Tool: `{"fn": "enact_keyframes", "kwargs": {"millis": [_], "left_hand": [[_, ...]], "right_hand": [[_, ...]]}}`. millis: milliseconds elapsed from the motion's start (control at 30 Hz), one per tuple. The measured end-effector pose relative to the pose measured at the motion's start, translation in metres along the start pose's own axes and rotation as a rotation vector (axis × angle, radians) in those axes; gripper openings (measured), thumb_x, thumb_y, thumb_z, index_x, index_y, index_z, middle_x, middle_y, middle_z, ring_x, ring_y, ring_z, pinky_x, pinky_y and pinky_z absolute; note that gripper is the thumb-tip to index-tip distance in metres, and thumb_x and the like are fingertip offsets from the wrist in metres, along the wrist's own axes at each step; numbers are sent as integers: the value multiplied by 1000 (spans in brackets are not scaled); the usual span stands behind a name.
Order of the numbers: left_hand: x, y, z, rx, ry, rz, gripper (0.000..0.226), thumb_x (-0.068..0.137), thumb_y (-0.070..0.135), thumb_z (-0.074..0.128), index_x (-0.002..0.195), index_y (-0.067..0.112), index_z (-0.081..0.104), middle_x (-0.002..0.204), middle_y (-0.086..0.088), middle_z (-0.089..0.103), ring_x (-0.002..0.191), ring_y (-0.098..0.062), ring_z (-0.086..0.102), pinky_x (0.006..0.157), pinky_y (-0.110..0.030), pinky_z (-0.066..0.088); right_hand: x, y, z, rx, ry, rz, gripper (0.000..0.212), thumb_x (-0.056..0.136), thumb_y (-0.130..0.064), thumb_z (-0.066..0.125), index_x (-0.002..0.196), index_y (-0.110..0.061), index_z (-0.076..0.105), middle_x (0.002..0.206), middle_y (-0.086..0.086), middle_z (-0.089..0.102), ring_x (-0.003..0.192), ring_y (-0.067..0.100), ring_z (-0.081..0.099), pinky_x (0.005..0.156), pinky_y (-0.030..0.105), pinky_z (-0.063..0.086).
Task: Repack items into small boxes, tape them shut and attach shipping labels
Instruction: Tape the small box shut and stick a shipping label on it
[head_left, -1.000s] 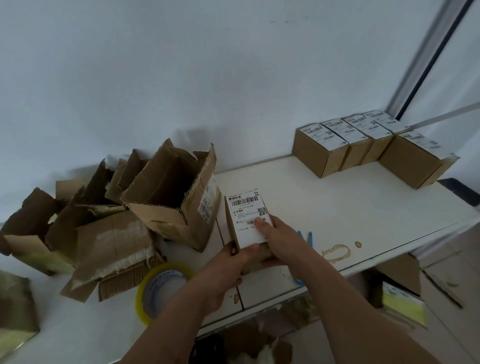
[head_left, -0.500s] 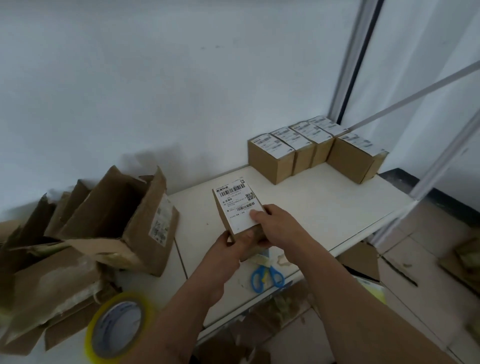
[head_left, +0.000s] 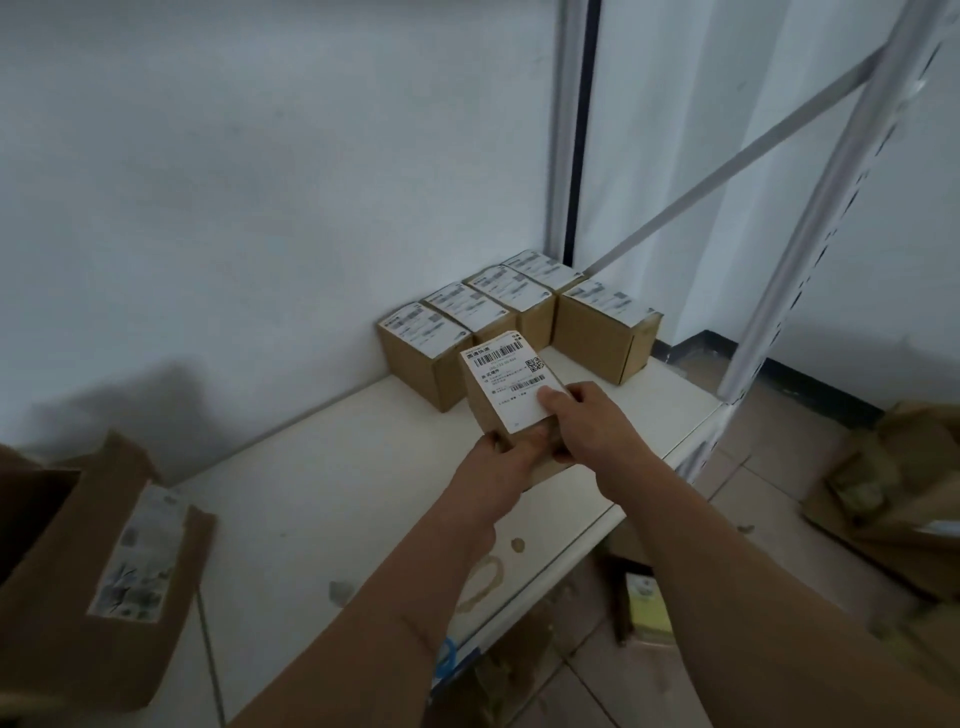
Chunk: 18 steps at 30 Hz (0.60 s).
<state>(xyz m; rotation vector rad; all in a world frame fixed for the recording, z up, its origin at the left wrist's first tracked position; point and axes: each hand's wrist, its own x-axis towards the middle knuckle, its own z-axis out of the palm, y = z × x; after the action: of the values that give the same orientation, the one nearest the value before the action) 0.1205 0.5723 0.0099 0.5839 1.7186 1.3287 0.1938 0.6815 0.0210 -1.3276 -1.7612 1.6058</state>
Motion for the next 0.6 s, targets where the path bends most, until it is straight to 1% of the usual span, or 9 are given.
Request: {"fn": "enact_keyframes", "kwargs": {"millis": [100,200,267,333,433,533,600], "left_hand": [[33,9,28,-19,-11,-1,47,80,59,69,119,34,59,107,12,68,98,-8,64,79,-26,53],[67,13,48,-16,-8,-16,61,73,66,72,122,34,60,111,11,67,101,-9,64,77,-26,51],[87,15,57,-12,-18,-25,76,60,74,72,125,35,60,114,11,67,104,-10,63,84,-29,53],[104,16,64,-20,-12,-35,87,50,78,70,125,36,60,117,10,66,106,-11,62,92,-34,53],[127,15,73,-23,11,-56,100,39,81,68,127,33,59,117,8,64,105,-13,60,95,-37,53],[145,12,81,-45,35,-89,108,35,79,67,129,28,57,116,6,63,104,-15,60,97,-40,52],[153,7,85,-64,44,-95,105,39,78,67,130,26,56,115,6,63,104,-15,59,97,-40,52]], "right_hand": [[33,2,-24,2,31,-4,30,96,-42,55,118,-20,53,105,-1,64,91,16,62,82,40,58],[67,4,-40,21,57,-9,34,95,-42,56,121,-20,55,105,-1,64,91,16,61,82,39,58],[86,5,-46,39,60,-11,33,96,-41,56,121,-20,56,99,-4,63,88,13,60,79,37,57],[103,7,-49,52,67,-18,33,97,-40,55,122,-19,55,95,-7,61,86,11,58,76,35,56],[125,11,-51,68,91,-19,34,97,-38,55,124,-18,55,97,-5,61,85,11,57,81,37,57],[141,19,-52,68,109,-23,35,96,-38,55,125,-18,56,107,0,63,91,15,59,87,40,56],[146,24,-50,79,121,-30,36,96,-39,55,126,-18,57,110,0,64,96,17,60,89,40,55]]}}
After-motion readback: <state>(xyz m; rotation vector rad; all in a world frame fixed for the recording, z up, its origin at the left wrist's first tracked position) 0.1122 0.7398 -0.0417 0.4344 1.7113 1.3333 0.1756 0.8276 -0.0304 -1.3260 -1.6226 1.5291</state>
